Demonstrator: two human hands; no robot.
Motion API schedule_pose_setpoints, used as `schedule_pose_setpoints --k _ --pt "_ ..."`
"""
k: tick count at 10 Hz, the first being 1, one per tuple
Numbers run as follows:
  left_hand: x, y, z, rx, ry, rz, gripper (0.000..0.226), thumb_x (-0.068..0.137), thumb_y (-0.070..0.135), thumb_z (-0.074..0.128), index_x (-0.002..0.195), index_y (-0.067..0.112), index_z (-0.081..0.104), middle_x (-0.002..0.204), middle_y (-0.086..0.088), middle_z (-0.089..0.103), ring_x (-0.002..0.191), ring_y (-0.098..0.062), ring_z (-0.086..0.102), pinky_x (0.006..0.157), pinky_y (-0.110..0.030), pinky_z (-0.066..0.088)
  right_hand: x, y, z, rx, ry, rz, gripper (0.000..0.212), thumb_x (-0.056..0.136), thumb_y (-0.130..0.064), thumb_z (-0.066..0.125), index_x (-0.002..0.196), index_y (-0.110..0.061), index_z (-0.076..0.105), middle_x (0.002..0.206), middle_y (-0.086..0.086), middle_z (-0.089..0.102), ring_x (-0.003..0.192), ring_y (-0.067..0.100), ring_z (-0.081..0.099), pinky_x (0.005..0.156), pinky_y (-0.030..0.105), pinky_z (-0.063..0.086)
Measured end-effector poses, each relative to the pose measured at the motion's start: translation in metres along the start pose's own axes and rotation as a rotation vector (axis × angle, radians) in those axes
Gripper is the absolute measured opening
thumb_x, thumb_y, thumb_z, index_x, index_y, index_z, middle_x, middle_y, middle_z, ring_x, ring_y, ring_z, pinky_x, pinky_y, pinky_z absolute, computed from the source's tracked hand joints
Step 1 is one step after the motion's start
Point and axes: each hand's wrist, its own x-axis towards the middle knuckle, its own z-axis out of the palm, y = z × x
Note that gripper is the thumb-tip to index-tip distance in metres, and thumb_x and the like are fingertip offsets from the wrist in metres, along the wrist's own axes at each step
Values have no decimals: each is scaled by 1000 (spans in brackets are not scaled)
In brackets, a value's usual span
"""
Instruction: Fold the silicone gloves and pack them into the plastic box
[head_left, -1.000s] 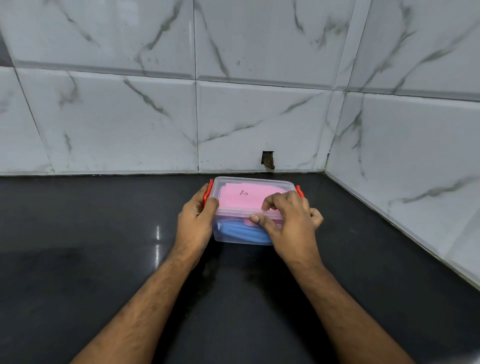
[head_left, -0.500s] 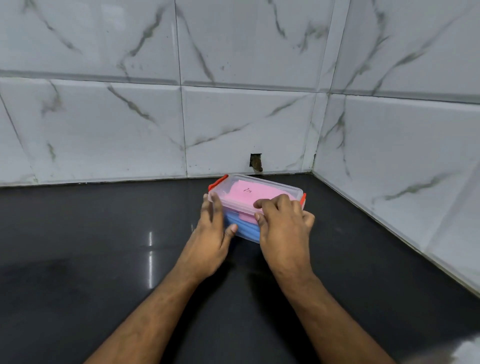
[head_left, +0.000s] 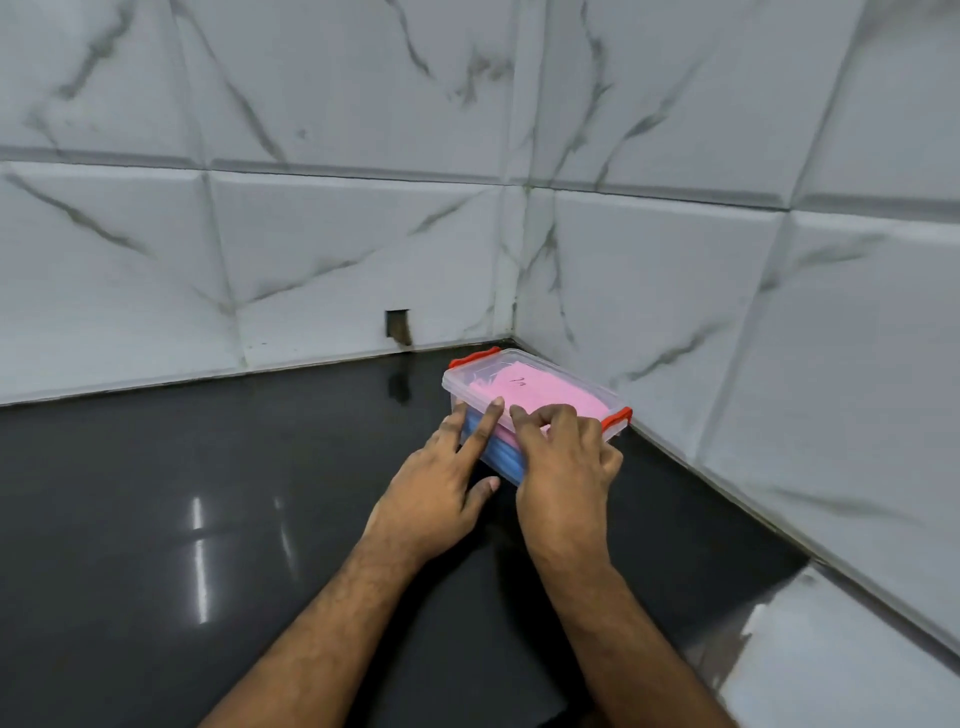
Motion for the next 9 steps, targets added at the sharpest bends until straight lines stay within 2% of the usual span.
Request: schedule_pose_setpoints --k 1,3,4,5,7,9 --pt "19 20 19 -49 -13 64 93 102 40 53 155 55 -22 175 -6 7 160 -21 15 121 -40 36 -4 31 -7 -31 42 47 73 71 4 75 138 -24 64 124 8 62 114 33 55 88 46 43" --pt "42 45 41 -111 -35 126 92 101 32 55 159 49 -14 175 3 12 160 -19 14 125 -42 31 -7 60 -15 -36 42 80 77 71 7 72 142 -20 60 127 10 61 116 34 55 89 46 46" --pt "42 47 43 -128 -33 119 92 102 32 54 156 56 -16 174 1 18 160 -17 17 122 -42 36 -5 62 -14 -60 67 103 71 71 0 79 137 -19 64 122 9 63 111 33 59 83 45 49" --pt "42 48 41 -130 -47 104 93 103 33 53 153 59 -22 172 0 25 158 -14 22 118 -40 40 -4 61 -12 -42 93 109 62 77 -9 80 137 -20 64 122 8 62 113 30 57 84 45 47" --pt "41 48 39 -78 -6 115 93 103 31 53 155 56 -20 165 0 38 155 -15 29 110 -39 48 -3 62 -7 -32 68 117 59 87 -16 73 143 -24 57 132 4 57 124 25 50 91 44 42" --pt "38 52 34 -13 23 81 89 104 30 51 158 51 -16 162 -3 41 152 -19 36 105 -41 50 -1 62 -10 -37 32 115 58 93 -22 65 148 -27 49 140 3 50 133 23 40 95 43 37"
